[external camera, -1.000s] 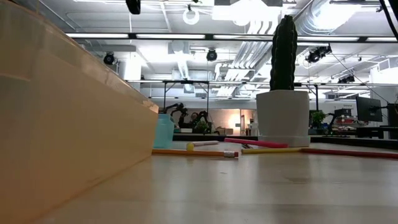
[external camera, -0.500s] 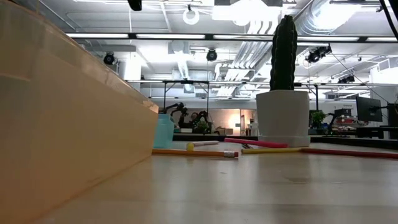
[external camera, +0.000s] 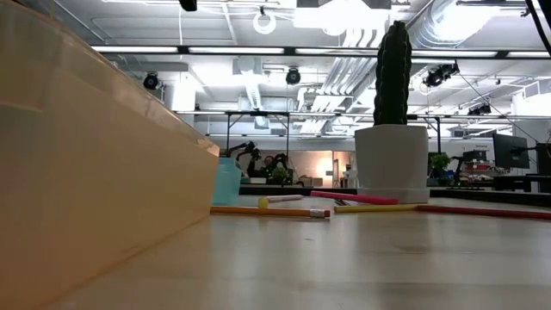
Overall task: Sort pens & pencils
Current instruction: Put the green pen into the green bin
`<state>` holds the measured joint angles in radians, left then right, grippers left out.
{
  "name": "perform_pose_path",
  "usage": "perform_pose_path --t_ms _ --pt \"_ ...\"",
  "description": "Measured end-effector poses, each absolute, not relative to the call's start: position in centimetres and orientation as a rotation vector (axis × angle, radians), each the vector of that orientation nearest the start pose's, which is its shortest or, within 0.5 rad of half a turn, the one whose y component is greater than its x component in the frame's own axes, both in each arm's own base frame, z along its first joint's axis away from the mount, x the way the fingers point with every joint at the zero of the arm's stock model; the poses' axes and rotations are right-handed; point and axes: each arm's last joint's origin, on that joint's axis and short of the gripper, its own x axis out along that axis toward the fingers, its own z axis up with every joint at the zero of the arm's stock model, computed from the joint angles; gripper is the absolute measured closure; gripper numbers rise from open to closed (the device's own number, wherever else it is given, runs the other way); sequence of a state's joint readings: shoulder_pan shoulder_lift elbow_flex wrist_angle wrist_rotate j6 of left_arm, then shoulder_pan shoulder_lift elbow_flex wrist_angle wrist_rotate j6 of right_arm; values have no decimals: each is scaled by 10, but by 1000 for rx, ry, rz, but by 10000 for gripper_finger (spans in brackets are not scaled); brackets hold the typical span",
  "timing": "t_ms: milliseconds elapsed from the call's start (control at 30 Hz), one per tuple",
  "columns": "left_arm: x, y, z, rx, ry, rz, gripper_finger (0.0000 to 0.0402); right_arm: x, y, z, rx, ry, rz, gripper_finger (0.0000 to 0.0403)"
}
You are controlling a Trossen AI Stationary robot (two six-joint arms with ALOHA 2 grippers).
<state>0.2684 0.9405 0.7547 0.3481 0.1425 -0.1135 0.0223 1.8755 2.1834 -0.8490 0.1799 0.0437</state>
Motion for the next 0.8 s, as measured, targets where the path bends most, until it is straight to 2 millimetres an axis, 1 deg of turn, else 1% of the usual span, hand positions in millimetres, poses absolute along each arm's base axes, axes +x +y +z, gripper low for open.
perform_pose_path --t_ms 133,467,800 --pt "205 52 346 -81 -166 117 277 397 4 437 -10 535 -159 375" --pt "215 54 342 -99 -174 88 277 397 4 437 -9 533 -153 375" --pt "217 54 342 -99 -178 77 277 398 4 437 -8 531 -153 375"
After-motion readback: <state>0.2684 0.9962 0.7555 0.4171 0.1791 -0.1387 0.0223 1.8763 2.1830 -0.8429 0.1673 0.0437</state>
